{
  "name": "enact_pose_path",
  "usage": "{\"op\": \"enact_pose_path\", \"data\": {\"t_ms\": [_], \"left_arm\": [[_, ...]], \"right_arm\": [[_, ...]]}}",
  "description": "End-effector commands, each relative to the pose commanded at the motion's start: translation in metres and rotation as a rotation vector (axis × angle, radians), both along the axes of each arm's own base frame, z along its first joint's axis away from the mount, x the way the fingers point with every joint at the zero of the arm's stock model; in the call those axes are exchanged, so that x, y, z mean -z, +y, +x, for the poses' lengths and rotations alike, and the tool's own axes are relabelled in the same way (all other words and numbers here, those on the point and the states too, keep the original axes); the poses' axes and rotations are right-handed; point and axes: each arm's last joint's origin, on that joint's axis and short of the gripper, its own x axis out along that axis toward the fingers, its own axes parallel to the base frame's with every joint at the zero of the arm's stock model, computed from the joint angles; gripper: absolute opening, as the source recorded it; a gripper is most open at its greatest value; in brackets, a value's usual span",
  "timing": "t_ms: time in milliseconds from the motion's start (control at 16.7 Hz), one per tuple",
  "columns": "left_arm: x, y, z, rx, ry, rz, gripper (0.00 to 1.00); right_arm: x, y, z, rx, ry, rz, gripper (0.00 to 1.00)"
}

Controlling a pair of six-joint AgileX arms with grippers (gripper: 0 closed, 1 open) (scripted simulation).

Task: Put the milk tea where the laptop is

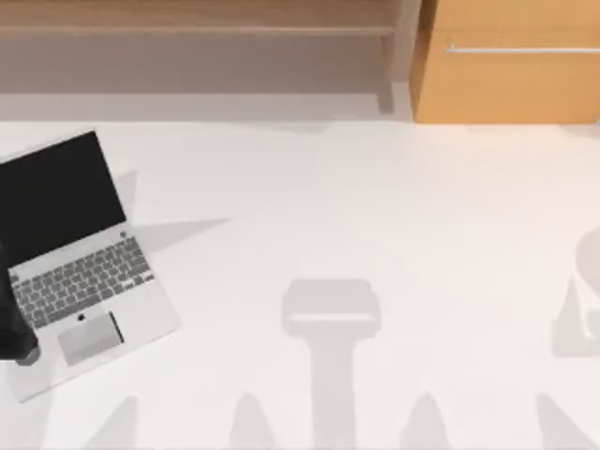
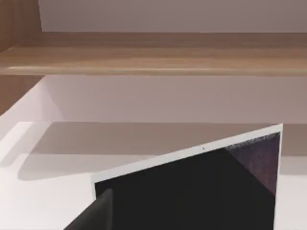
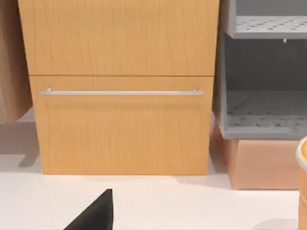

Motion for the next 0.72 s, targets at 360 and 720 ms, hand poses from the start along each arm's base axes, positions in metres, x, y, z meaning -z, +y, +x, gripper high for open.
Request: {"op": "enact_pose_path", "data": {"t_ms": [360, 720], "left_arm": [[0.000, 0.000, 0.000, 0.000, 0.000, 0.000, 1.00], [0.000, 0.000, 0.000, 0.000, 0.000, 0.000, 1.00]], "right_arm": [[-0.004, -0.005, 0.006, 0.004, -0.004, -0.016, 1.00], [-0.003, -0.031, 0.033, 0.014, 0.058, -0.052, 1.00]]}}
